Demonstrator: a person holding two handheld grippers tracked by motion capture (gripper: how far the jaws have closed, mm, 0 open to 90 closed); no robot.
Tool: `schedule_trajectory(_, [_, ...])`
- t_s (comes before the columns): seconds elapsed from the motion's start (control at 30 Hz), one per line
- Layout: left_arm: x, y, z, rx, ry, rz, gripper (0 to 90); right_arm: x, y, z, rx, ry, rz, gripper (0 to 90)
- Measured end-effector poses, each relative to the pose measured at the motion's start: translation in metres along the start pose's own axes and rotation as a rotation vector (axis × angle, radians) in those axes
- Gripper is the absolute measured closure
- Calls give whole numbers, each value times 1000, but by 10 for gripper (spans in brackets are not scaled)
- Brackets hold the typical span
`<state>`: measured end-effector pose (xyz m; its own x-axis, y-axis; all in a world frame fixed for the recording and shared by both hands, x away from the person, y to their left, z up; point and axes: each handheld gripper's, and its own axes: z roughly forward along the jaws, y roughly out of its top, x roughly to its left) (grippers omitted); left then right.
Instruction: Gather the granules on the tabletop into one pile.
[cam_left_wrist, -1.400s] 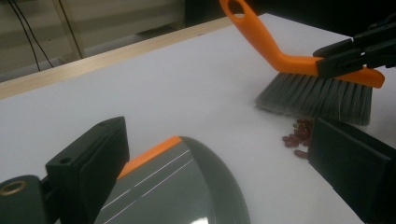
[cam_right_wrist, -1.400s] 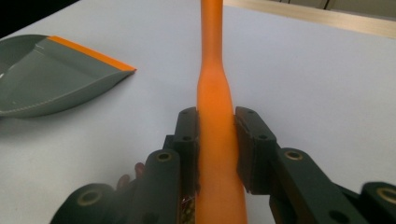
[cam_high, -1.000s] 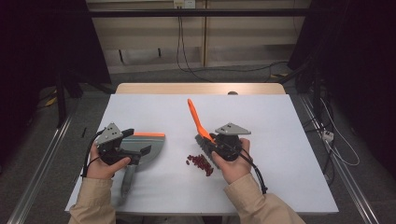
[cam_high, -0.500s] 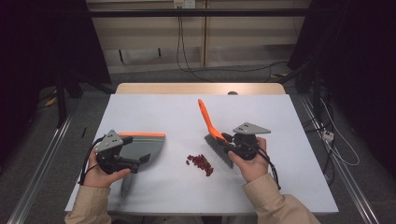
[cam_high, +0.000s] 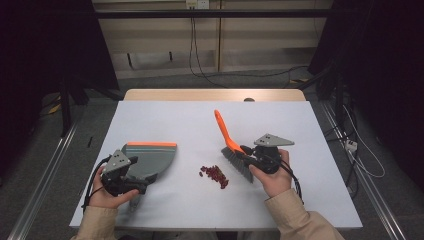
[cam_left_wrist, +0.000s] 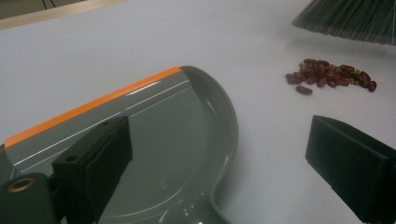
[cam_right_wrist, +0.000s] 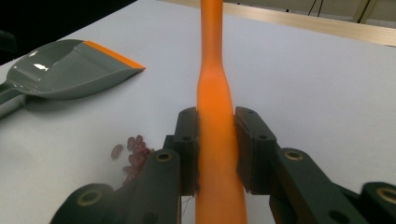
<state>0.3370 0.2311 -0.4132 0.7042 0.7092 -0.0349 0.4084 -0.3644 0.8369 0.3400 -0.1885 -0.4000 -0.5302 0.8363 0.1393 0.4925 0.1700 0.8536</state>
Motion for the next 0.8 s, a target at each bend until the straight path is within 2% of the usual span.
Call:
schedule_trajectory(0.07, [1, -2, -1, 7, 6, 1, 72, 3, 1, 1, -5, 7, 12, 722])
schedule_trajectory(0.17, [1, -4, -3, 6, 9, -11, 72, 12, 7, 5, -13, 39, 5, 722])
schedule_trajectory(0.3, [-1, -9, -4, 20, 10, -7, 71, 26, 13, 10, -21, 96, 2, 722])
schedule_trajectory(0.43, [2, -11, -6, 8, -5, -23, 71, 41, 11, 15, -10, 201, -48, 722])
schedule_trajectory(0.53, [5, -11, -8, 0, -1, -27, 70, 47, 7, 17, 3, 307, -85, 722])
schedule_trajectory(0.6, [6, -11, -9, -1, 0, -32, 69, 47, 4, 17, 11, 389, -84, 722])
schedule_trajectory(0.67, [7, -12, -9, -1, -3, -40, 69, 45, 1, 18, 11, 458, -128, 722])
schedule_trajectory(0.8, [9, -14, -10, 11, -4, -44, 68, 38, -4, 29, 44, 539, -281, 722])
